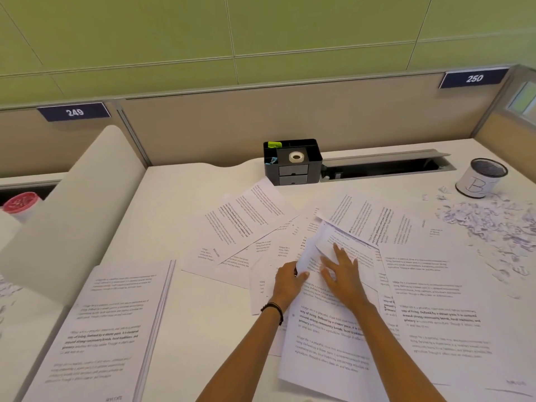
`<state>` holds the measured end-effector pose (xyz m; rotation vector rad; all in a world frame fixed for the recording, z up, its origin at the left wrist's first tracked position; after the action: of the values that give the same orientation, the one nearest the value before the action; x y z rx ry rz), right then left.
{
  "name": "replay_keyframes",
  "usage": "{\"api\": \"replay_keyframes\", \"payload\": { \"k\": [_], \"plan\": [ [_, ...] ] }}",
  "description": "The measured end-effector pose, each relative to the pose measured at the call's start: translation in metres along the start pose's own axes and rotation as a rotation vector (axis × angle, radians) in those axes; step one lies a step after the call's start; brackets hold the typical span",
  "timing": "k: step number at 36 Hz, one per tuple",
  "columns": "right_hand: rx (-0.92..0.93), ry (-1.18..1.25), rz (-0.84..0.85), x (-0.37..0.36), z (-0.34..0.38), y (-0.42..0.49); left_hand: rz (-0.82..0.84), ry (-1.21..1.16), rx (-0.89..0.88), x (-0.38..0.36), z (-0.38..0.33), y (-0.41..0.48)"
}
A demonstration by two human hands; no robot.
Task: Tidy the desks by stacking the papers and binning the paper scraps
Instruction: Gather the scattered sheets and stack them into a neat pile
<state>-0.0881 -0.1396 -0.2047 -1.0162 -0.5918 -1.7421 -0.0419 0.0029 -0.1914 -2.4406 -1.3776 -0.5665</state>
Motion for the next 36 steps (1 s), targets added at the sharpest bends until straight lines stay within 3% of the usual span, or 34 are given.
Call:
{"api": "replay_keyframes", "payload": {
  "k": [3, 8, 17, 23, 29, 32, 36],
  "plan": [
    [-0.03, -0.104, 0.066, -0.008, -0.002, 0.0, 0.009, -0.008, 0.024, 0.002, 0.007, -0.002],
    [-0.042, -0.083, 0.022, -0.004, 0.006, -0.008, 0.009, -0.026, 0.058, 0.009, 0.016, -0.006],
    [0.201, -0.015, -0.062, -0.008, 0.036, -0.032, -0.127, -0.079, 0.186, 0.038, 0.042, -0.015],
    [0.291, 0.051, 0.102, -0.015, 0.064, -0.056, -0.142, -0.14, 0.231, 0.053, 0.056, -0.016],
    [0.257, 0.148, 0.332, -0.028, 0.075, -0.066, -0.213, -0.243, 0.252, 0.064, 0.055, -0.011],
    [0.204, 0.239, 0.456, -0.029, 0.08, -0.066, -0.12, -0.197, 0.242, 0.059, 0.052, -0.006],
    [0.147, 0.358, 0.412, -0.015, 0.079, -0.053, -0.023, -0.113, 0.239, 0.05, 0.054, -0.003]
  ]
}}
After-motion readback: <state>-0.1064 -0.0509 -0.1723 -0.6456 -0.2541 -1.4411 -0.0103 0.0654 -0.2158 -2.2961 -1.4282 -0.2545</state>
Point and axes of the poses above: each hand's wrist, its own y-axis towards the middle knuckle, its own x-axis out of the back of the hand, z = x × y, the point moved 8 cm from there along y, towards the middle knuckle, and after that the axes turned 8 degrees about -x, right-handed, at the moved point
